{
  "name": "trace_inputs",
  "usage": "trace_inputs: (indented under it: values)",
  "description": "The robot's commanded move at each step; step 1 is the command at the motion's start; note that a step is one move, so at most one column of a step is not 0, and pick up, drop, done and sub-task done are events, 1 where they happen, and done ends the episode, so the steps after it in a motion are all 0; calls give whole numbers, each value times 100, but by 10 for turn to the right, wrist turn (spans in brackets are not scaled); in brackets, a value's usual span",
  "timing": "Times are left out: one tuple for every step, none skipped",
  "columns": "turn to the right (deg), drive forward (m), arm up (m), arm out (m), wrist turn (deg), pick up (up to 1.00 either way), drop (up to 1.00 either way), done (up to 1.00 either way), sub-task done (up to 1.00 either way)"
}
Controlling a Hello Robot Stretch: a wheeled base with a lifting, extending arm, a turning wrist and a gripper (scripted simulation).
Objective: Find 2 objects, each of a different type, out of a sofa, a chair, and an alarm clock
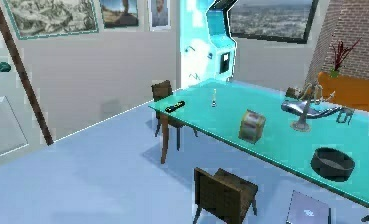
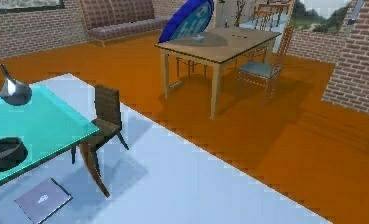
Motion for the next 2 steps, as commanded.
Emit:
trace_inputs:
  values:
    - [150, 0, 0, 0, 0, 0, 0, 0, 0]
    - [0, 0, 0, 0, 0, 0, 0, 100, 0]
